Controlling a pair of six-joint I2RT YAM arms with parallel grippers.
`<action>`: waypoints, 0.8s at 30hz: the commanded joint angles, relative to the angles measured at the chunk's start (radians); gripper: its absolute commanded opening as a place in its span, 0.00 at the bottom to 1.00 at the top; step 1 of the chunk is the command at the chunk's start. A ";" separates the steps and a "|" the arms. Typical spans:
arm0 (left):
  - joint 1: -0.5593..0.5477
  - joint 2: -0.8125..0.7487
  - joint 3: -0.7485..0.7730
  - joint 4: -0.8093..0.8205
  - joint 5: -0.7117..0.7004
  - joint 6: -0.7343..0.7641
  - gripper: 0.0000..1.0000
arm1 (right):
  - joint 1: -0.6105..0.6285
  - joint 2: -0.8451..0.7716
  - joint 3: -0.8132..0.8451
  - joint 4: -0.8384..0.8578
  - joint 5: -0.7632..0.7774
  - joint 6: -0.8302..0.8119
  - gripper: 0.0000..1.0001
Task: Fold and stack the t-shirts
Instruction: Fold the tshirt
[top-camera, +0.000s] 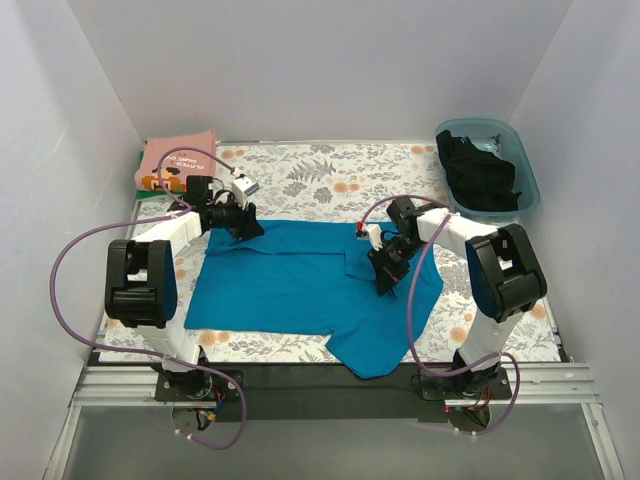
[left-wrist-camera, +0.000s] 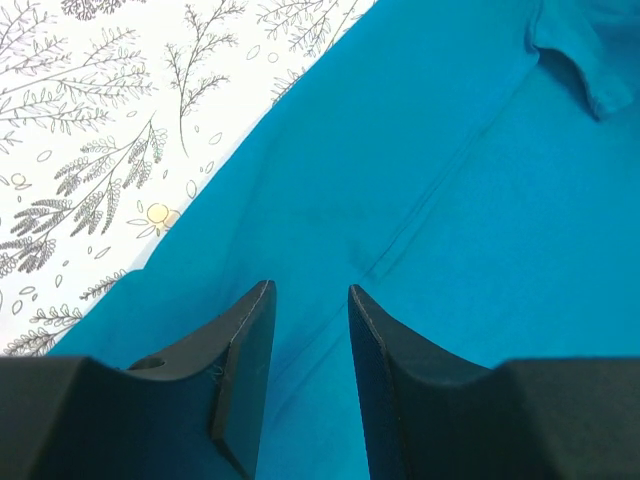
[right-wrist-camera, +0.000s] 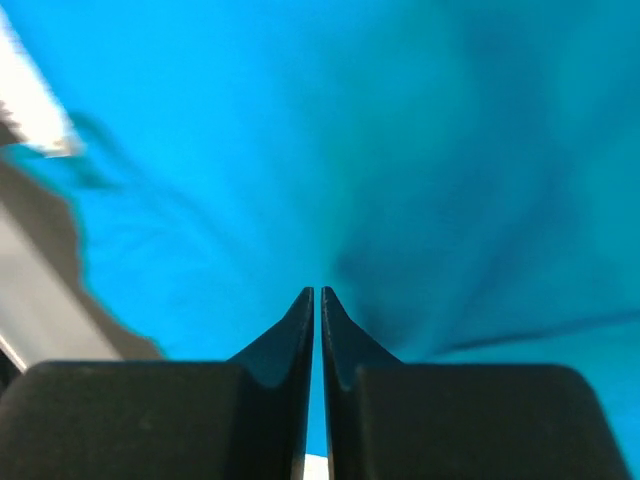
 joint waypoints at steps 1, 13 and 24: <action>0.009 -0.020 0.024 -0.010 0.005 -0.018 0.34 | 0.020 -0.095 0.028 -0.067 -0.175 -0.039 0.12; 0.090 0.046 0.056 -0.113 -0.084 -0.038 0.26 | -0.089 -0.009 0.210 -0.035 -0.059 0.003 0.20; 0.089 0.076 -0.025 -0.184 -0.246 0.107 0.22 | -0.132 0.083 0.208 -0.020 0.137 -0.001 0.20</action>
